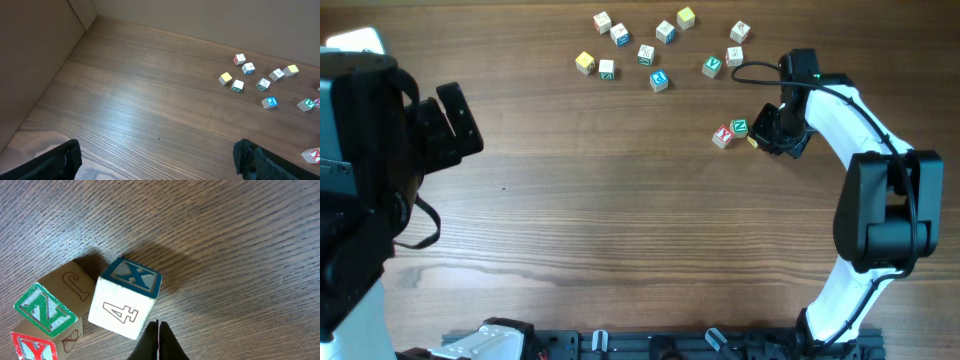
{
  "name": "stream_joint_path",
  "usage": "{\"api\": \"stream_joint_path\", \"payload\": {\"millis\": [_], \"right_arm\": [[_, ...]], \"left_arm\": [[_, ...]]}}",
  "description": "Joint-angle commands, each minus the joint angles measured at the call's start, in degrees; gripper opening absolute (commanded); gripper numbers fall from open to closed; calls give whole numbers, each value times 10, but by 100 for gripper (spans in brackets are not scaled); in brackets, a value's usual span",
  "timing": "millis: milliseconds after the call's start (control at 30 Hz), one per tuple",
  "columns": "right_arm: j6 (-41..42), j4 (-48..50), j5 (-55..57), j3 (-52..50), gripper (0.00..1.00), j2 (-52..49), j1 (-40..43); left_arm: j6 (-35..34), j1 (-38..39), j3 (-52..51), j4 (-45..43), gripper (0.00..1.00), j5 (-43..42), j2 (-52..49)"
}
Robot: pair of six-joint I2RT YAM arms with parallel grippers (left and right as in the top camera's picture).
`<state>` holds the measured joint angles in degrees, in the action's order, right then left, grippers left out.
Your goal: Form a circle
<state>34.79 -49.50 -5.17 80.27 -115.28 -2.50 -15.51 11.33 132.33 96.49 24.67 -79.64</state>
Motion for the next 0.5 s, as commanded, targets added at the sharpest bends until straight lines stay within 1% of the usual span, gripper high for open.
{"api": "stream_joint_path", "payload": {"millis": [0,167,233,300,400,467], "right_arm": [[-3,-1,-9,-5,4,2,3],[-2,-19,18,-5,4,2,3],[-1,-22,63,-5,4,2,3],[-1,-18,83,-5,4,2,3],[2,-6,83,-12,4,2,3],[20,2,83,-24,5,2,3]], "left_arm": [[1,-3,0,0,100,9,0],[1,-3,0,0,100,9,0],[1,-3,0,0,100,9,0],[1,-3,0,0,100,9,0],[1,-3,0,0,100,9,0],[1,-3,0,0,100,9,0]]}}
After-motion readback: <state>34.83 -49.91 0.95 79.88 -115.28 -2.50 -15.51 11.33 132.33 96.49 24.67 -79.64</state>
